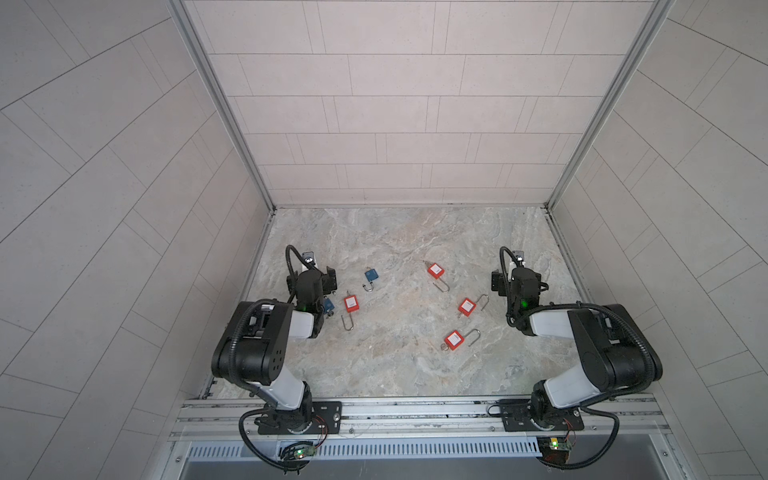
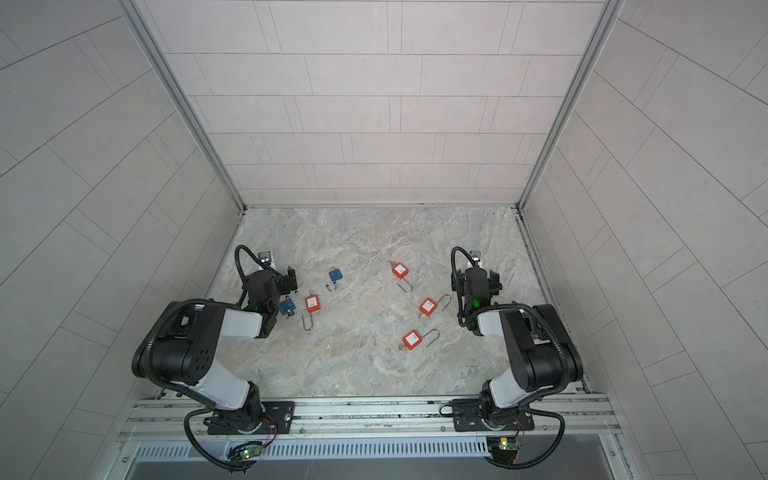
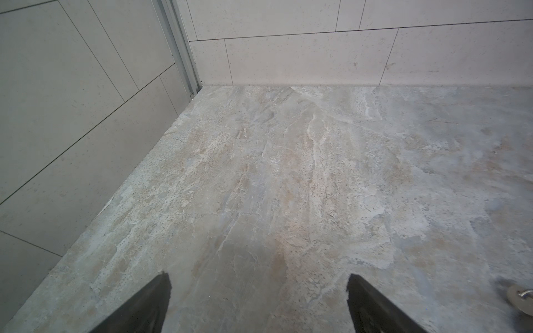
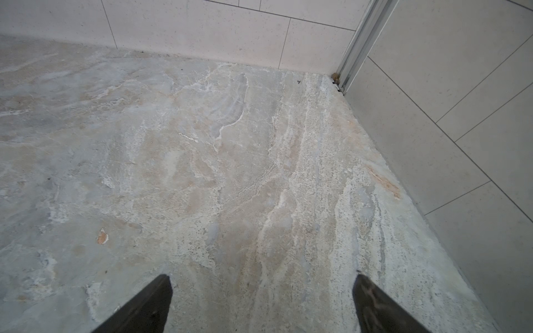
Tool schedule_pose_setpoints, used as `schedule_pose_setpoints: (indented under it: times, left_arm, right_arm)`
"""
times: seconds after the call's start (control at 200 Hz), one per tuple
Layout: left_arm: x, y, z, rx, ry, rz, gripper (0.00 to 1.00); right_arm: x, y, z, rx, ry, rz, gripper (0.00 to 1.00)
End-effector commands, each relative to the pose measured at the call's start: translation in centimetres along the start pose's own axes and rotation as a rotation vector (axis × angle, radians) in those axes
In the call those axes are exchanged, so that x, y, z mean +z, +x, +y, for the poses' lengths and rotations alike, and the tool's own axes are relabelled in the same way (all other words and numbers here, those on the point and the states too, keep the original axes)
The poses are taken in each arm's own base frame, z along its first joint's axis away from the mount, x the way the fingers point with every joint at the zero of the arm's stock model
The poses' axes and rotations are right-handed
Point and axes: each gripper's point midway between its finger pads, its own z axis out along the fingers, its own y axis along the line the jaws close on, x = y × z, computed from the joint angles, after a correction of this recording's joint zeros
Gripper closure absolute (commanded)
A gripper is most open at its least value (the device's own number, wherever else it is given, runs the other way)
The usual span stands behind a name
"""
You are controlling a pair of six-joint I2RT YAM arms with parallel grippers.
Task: Lock with the key
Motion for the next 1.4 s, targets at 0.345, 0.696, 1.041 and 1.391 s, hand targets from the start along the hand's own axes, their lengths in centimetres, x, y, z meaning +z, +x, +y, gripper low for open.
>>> schedule_pose_setpoints:
  times: [0.345,0.696,1.041,1.391]
  left_arm:
    - [0.0,-0.7,-0.3,-0.004,0.018,-0.020,0.00]
    - [-2.1,-3.2,0.9,-0.032,-0.014,-0.074,0.00]
    - [-8.9,-8.6,-4.2,-0.194,0.325,0.154,0.07]
    - [-13.9,-6.7,-8.0,-0.367,0.405,0.381,0.07]
  right_arm:
    - [-0.2,-0.7,-0.2,-0.006,0.003,-0.020,0.01]
    - [-3.6,-2.9,-1.8,0.046,0.101,0.086,0.01]
    - [-11.5,-3.4,-3.2,0.226,0.149,0.410,0.13]
    - [-14.9,-1.1,4.8,0.176,-0.051,0.696,0.26]
